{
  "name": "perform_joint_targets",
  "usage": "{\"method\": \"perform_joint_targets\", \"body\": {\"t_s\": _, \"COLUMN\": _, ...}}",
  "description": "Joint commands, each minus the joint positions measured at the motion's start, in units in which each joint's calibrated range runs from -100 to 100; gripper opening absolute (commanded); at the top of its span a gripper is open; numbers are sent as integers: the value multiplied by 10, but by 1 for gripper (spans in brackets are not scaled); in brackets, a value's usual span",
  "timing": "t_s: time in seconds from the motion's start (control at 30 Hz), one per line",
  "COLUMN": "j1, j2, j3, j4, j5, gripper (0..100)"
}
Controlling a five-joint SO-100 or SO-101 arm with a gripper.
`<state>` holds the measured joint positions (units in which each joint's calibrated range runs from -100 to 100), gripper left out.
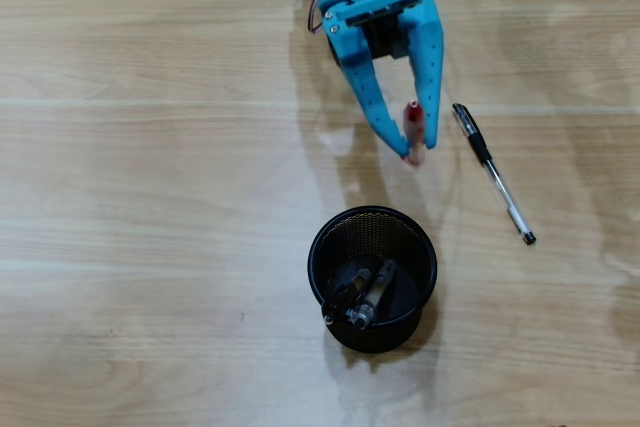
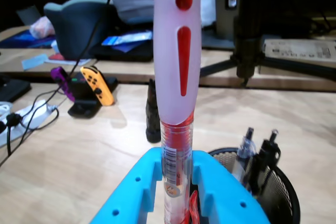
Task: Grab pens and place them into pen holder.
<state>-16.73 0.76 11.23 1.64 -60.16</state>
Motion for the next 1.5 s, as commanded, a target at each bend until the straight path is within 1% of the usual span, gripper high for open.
{"method": "perform_joint_targets", "body": {"t_s": 0.0, "j1": 13, "j2": 22, "j3": -5, "j4": -73, "j5": 2, "gripper": 2}}
{"method": "perform_joint_targets", "body": {"t_s": 0.07, "j1": 23, "j2": 50, "j3": -6, "j4": -117, "j5": 8, "gripper": 2}}
{"method": "perform_joint_targets", "body": {"t_s": 0.13, "j1": 34, "j2": 78, "j3": -11, "j4": -160, "j5": 29, "gripper": 2}}
{"method": "perform_joint_targets", "body": {"t_s": 0.27, "j1": 49, "j2": 104, "j3": -11, "j4": -198, "j5": 34, "gripper": 2}}
{"method": "perform_joint_targets", "body": {"t_s": 0.8, "j1": 57, "j2": 218, "j3": -14, "j4": -201, "j5": 34, "gripper": 3}}
{"method": "perform_joint_targets", "body": {"t_s": 0.87, "j1": 57, "j2": 220, "j3": -21, "j4": -201, "j5": 34, "gripper": 7}}
{"method": "perform_joint_targets", "body": {"t_s": 0.97, "j1": 55, "j2": 219, "j3": -26, "j4": -201, "j5": 34, "gripper": 17}}
{"method": "perform_joint_targets", "body": {"t_s": 1.0, "j1": 55, "j2": 215, "j3": -26, "j4": -201, "j5": 34, "gripper": 17}}
{"method": "perform_joint_targets", "body": {"t_s": 1.13, "j1": 55, "j2": 211, "j3": -61, "j4": -202, "j5": 35, "gripper": 17}}
{"method": "perform_joint_targets", "body": {"t_s": 1.2, "j1": 53, "j2": 195, "j3": -92, "j4": -194, "j5": 55, "gripper": 17}}
{"method": "perform_joint_targets", "body": {"t_s": 1.27, "j1": 46, "j2": 174, "j3": -91, "j4": -193, "j5": 87, "gripper": 17}}
{"method": "perform_joint_targets", "body": {"t_s": 1.33, "j1": 40, "j2": 149, "j3": -87, "j4": -189, "j5": 102, "gripper": 17}}
{"method": "perform_joint_targets", "body": {"t_s": 1.4, "j1": 36, "j2": 123, "j3": -69, "j4": -155, "j5": 105, "gripper": 13}}
{"method": "perform_joint_targets", "body": {"t_s": 1.47, "j1": 33, "j2": 92, "j3": -46, "j4": -113, "j5": 111, "gripper": 6}}
